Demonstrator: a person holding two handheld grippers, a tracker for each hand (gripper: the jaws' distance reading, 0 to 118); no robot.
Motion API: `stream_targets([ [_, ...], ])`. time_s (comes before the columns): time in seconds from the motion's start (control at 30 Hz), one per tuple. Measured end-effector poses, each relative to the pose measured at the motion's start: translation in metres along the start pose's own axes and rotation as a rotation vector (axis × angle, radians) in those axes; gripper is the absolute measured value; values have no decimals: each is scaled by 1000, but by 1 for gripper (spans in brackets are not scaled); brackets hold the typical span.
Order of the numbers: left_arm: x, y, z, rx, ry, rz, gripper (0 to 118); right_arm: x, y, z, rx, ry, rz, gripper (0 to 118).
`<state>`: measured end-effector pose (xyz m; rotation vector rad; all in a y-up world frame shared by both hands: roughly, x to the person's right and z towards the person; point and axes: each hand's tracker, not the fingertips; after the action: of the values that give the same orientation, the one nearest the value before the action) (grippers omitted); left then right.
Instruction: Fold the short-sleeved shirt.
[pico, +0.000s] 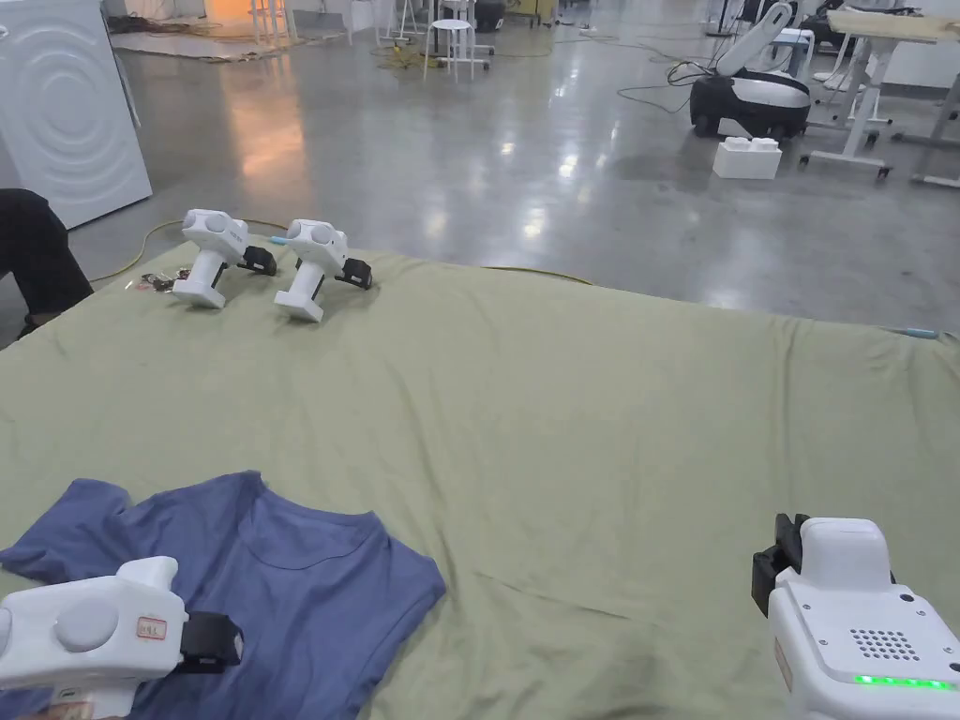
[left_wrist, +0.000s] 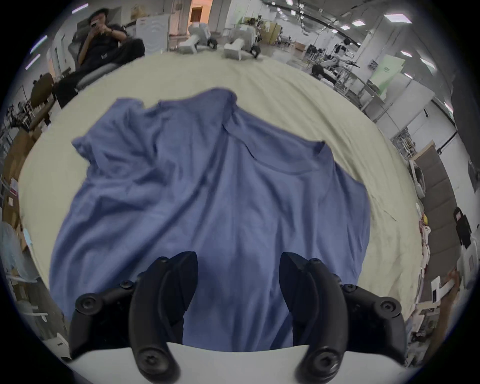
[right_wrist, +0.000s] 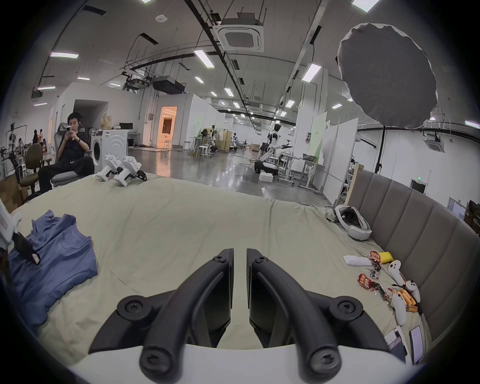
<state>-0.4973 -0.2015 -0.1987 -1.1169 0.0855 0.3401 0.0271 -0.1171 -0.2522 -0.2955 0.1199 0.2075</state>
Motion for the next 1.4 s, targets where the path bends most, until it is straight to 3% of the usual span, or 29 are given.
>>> stream_targets([
  [0.1, 13, -10, -9, -16, -40, -64, 76, -1, -5, -2, -15, 3, 1, 14],
  [0.2, 31, -18, -17, 6, 69, -178, 76, -2, -8, -2, -31, 6, 3, 14],
  [0.33, 41, -20, -16, 12, 107, -159, 72, -3, -12, -1, -43, 10, 8, 14],
  [0.37, 33, -14, -24, 14, 122, -171, 66, -3, -13, -1, -45, 10, 8, 14],
  [0.43, 37, -16, -24, 30, 134, -194, 27, -4, -13, 0, -50, 14, 5, 14],
  [0.47, 39, -16, -25, 45, 171, -213, 19, -5, -14, 0, -53, 16, 3, 14],
  [0.67, 19, -13, -38, 63, 152, -183, 6, -8, -18, 2, -61, 22, 3, 14],
  [0.83, 20, -14, -20, 181, 173, -236, 4, -6, -19, 6, -58, 20, 6, 14],
  [0.97, 12, -6, -3, 252, 163, -194, 4, -1, -17, 7, -52, 9, -6, 14],
  [1.2, 33, 4, 67, 449, 109, -112, 4, 8, -11, 10, -25, -14, -34, 14],
  [1.4, 62, 37, 119, 548, 85, -156, 4, 20, -1, 15, 3, -33, -59, 14],
])
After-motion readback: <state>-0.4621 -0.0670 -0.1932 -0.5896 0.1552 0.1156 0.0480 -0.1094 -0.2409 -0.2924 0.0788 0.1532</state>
